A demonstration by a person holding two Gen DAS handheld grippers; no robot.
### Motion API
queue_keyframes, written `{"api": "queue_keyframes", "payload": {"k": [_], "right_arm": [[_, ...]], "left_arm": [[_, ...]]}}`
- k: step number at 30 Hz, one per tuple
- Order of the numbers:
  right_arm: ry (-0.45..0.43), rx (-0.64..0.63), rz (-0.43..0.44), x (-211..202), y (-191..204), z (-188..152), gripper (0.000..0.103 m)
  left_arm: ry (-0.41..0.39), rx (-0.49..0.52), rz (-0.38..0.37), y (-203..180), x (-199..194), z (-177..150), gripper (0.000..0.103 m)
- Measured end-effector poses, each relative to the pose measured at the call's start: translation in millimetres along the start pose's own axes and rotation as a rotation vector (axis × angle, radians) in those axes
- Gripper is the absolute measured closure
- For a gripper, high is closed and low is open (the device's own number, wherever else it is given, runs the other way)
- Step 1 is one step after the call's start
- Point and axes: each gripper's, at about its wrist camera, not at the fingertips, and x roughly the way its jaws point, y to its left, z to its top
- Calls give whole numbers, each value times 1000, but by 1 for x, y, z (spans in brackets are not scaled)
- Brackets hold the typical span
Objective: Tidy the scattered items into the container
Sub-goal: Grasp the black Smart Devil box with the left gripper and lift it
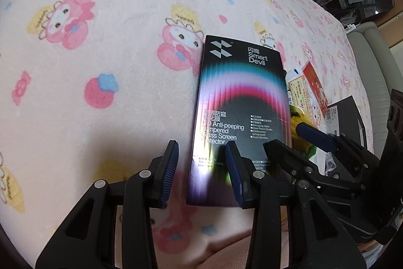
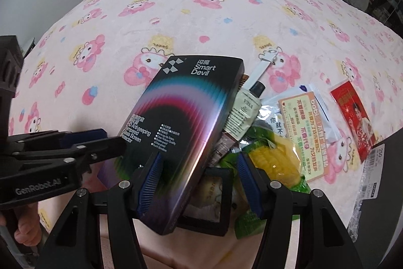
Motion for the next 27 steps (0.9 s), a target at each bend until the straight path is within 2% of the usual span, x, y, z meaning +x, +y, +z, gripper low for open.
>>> {"api": "queue_keyframes", "payload": {"k": [8,13,18,22,27], "right_arm": [[20,31,47,14,-4,4,39],[38,21,79,21,0,5,37],[43,20,89,24,-1,6,37],[42,12,100,18,-1,6,48],[22,21,67,3,-9,1,50]], "left_arm": [[17,-49,-85,11,11,8,64],[36,-78,-162,15,18,9,56],[63,-123,-221,24,23,10,56],[81,-100,-210,16,18,10,56],[115,-48,-210,-7,18,8,57]]}}
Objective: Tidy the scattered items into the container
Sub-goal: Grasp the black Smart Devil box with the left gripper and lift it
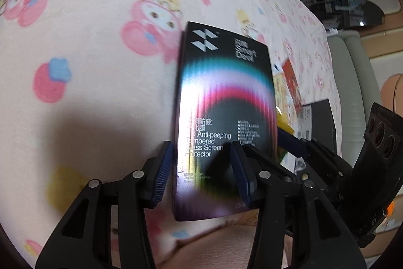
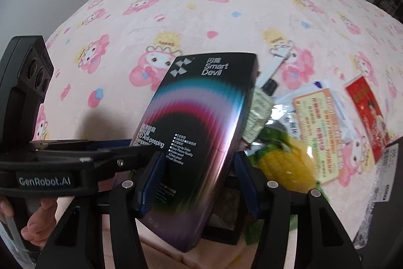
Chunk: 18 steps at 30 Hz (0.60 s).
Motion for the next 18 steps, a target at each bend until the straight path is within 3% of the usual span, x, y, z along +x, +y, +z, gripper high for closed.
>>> {"api": "queue_keyframes", "payload": {"k": [7,13,18], "right_arm": [[-10,14,4,-22,-17,-20,51],[-7,61,35,-22,-30,-20,51],[-16,35,12,-18,-23,-15,51]], "left_arm": [[38,134,41,-36,1,-11,57],[-8,44,46,-20,-2,0,57],[-28,5,24,-9,-5,4,57]]}}
